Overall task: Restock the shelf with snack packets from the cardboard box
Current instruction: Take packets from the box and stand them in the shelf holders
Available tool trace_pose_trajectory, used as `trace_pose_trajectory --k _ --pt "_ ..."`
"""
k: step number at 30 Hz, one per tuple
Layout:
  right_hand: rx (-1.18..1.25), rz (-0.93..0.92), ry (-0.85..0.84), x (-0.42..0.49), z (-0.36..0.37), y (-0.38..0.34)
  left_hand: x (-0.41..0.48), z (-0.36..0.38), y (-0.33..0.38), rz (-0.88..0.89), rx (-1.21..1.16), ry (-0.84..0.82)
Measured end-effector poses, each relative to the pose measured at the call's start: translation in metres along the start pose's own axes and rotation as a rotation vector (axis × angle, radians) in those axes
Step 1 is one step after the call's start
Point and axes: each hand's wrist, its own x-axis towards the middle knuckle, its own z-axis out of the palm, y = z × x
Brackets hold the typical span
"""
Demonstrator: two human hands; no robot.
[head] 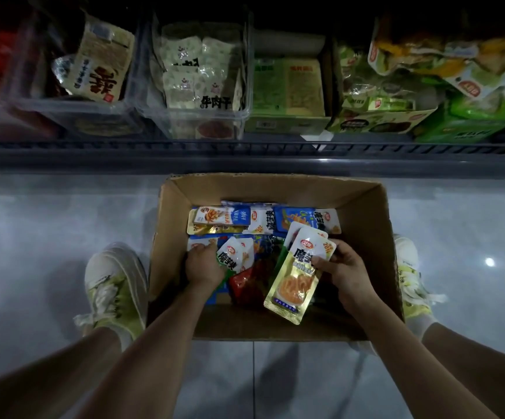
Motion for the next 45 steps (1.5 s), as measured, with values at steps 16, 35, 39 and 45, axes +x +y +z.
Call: trace_pose_trajectory --k 16,35,39,45 --pt "0.133 -0.215 -0.178 -0.094 0.018 -0.059 -0.109 -0.142 0.048 0.228 -1.042 -0.069" --pt "-0.082 -0.732 -0.280 -0.242 0.058 -0.207 -0.236 -0.288 0.111 0.466 -1.432 0.024" --pt "-0.125 -0.768 -0.281 -0.253 0.055 -0.234 -0.240 -0.311 0.125 0.484 -1.496 0.022" --pt "-0.138 -0.818 -0.286 -0.265 0.048 -0.285 -0.235 -0.344 0.152 0.486 -1.559 0.000"
